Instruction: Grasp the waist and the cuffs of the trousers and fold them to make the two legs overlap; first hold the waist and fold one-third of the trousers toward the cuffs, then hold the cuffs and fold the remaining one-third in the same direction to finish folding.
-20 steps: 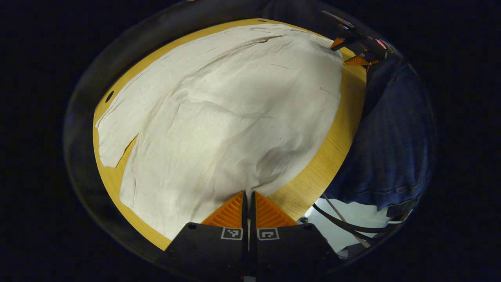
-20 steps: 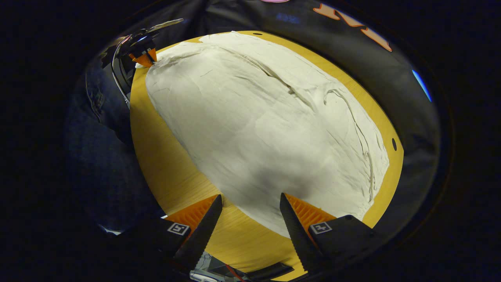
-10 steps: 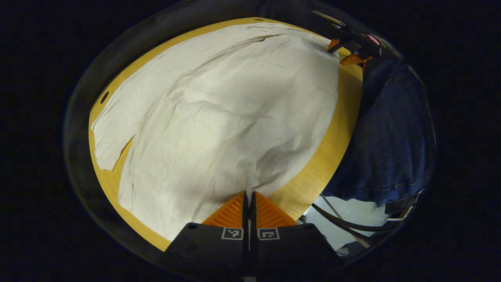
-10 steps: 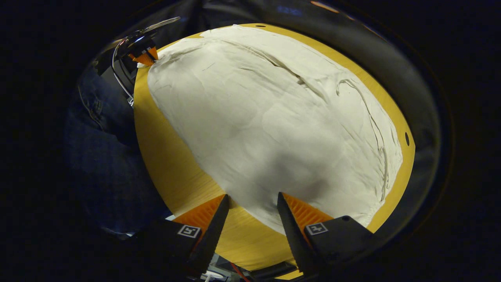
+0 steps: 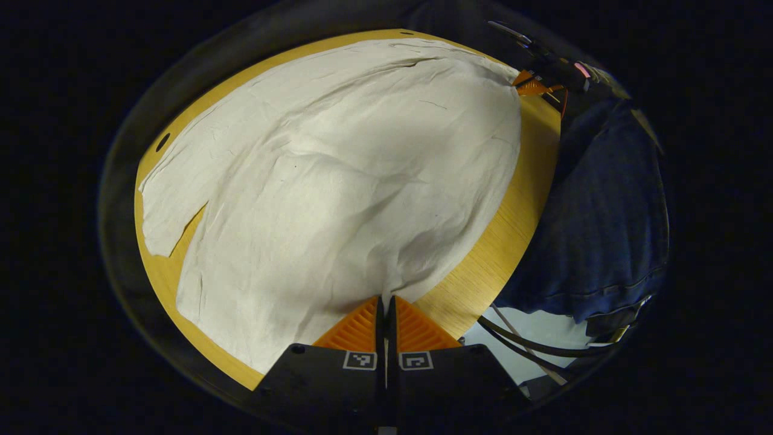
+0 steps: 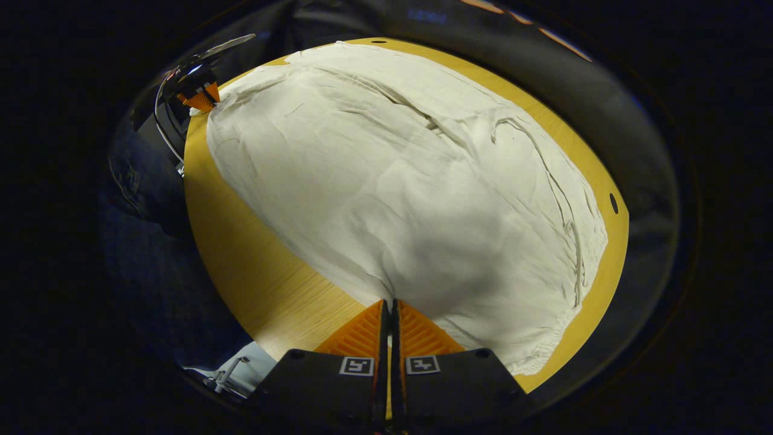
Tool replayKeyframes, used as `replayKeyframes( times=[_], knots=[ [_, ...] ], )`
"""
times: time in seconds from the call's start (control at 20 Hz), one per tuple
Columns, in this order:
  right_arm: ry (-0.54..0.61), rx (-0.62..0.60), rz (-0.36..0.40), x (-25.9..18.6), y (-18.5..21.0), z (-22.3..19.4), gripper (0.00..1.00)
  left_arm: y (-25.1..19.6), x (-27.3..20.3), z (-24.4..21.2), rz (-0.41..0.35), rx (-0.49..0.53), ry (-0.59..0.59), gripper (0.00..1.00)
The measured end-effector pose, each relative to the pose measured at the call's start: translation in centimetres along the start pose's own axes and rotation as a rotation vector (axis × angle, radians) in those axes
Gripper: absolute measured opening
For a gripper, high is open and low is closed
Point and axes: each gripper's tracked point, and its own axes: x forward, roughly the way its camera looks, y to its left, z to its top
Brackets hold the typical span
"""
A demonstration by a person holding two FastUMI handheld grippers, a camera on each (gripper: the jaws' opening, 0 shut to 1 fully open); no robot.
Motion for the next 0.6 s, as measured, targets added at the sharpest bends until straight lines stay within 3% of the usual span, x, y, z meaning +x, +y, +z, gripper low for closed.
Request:
replayKeyframes(
  times=[0.3, 0.6],
  knots=[
    [0.012, 0.110, -0.039, 0.0, -0.3, 0.4, 0.03, 0.3, 0.0, 0.1, 0.003, -0.068, 0.008, 0.00],
    [-0.123, 0.248, -0.132, -3.7, -2.3, 4.8, 0.02, 3.7, -2.7, 1.6, 0.132, -0.059, 0.015, 0.00]
  ],
)
